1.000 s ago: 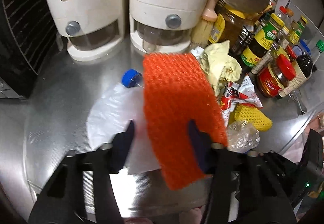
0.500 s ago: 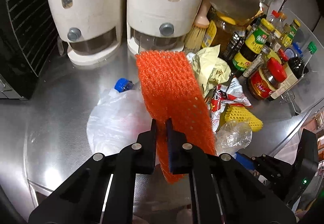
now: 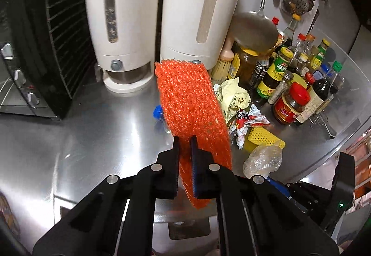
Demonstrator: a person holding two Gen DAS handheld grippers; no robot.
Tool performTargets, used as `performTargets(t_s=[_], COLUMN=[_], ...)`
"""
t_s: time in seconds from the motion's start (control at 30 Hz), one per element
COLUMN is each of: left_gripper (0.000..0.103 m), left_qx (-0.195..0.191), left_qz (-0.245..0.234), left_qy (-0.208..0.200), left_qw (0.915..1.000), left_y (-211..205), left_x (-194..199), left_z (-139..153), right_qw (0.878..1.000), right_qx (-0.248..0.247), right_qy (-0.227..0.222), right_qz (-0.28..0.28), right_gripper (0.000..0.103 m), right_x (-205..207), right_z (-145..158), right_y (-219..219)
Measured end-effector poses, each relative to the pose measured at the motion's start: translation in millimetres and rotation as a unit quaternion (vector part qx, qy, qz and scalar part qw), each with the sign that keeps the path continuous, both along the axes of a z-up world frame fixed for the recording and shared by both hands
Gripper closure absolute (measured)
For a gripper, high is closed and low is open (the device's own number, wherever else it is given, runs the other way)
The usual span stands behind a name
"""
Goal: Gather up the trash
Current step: 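Carry the orange net and clear bag over the bin and release both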
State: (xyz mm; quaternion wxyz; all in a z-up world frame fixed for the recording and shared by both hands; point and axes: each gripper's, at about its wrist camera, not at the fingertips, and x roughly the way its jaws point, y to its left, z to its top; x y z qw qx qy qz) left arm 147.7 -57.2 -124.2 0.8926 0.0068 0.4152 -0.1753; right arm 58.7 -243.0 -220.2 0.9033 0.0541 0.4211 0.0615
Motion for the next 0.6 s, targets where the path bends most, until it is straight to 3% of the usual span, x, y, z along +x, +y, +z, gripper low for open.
performTargets(t_s=[0.33,0.6], left_gripper=[0.096,0.096], left_qx=[0.013,0.022], left_qz=[0.017,0.023], left_qy=[-0.006,0.018], left_qw=[0.9997,0.9993], left_y=[30.9,54.8], left_x=[-48.6,-93.2], left_z=[-2.5,-27.5], right_qw=[1.000,0.999], right_qx=[0.001,0.014], right_qy=[-0.002,0.026], right_qz=[0.013,0.028], right_gripper=[0.087,0.087], right_x=[-38.6,-66.4], right_z=[4.0,-7.4], right_y=[24.8,43.7])
